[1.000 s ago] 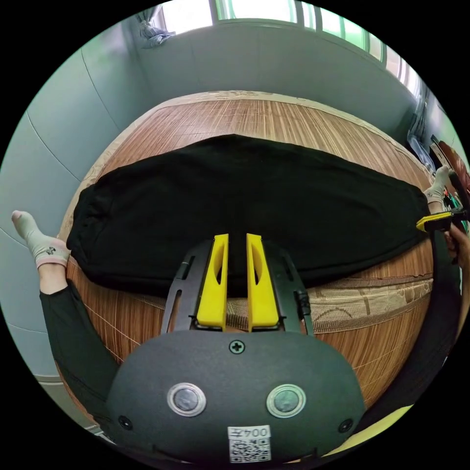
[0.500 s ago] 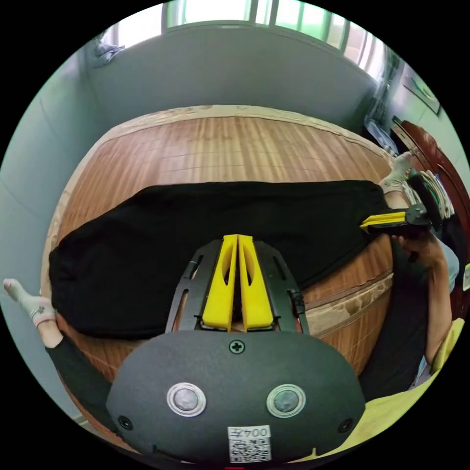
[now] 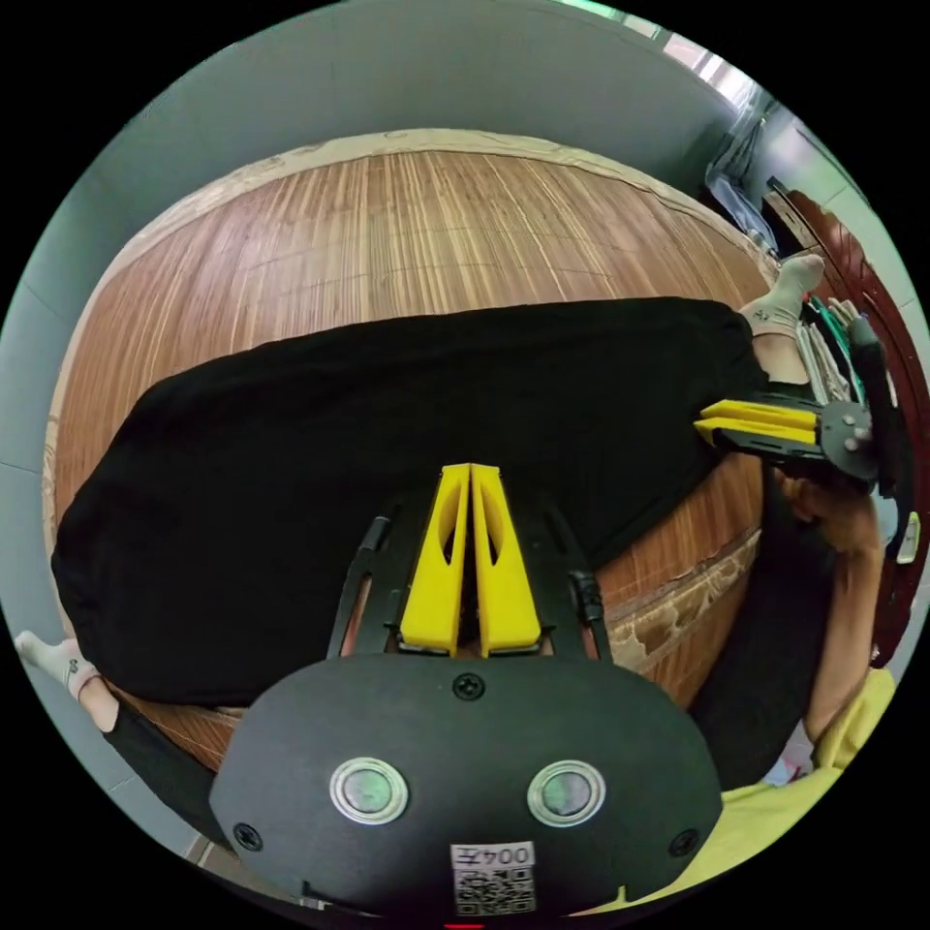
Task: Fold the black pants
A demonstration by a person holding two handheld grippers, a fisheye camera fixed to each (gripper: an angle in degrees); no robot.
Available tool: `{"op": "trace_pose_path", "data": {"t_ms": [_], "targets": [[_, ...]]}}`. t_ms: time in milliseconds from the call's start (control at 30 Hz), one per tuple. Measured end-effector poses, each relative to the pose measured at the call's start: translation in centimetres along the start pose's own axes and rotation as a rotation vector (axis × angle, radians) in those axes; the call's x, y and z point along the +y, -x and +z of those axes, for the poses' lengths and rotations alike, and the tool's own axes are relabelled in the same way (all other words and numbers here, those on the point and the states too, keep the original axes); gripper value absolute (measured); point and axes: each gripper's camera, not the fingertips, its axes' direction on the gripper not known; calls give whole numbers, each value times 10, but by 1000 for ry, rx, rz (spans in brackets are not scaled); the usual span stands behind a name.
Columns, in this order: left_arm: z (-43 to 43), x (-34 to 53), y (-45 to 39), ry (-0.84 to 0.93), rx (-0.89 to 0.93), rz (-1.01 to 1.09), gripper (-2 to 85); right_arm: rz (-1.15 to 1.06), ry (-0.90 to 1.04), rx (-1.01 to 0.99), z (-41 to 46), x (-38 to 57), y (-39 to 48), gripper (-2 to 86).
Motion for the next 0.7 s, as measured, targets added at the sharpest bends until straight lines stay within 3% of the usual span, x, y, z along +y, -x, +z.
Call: {"op": "trace_pose_path", "data": {"t_ms": [100, 200, 267, 433, 567, 667, 700], "targets": [[-14, -5, -11, -86, 18, 21, 1, 3, -13, 8, -2, 2, -1, 64], [10, -8, -28, 2, -50, 61, 2, -1, -9, 12, -3, 1, -4, 64], [11, 0, -31, -86, -29, 28, 1, 11, -17, -6, -4, 3, -11, 64], [5, -11, -39, -22, 11, 17, 1, 14, -22, -50, -5, 8, -26, 64], [-15, -4, -60, -146, -31, -8, 2, 45, -33, -95, -7, 17, -41, 64], [13, -2, -75, -36, -66, 20, 3, 43, -31, -107, -8, 22, -49, 65], [11, 2, -79, -89, -83, 28, 3, 44, -33, -109, -8, 24, -51, 65]]}}
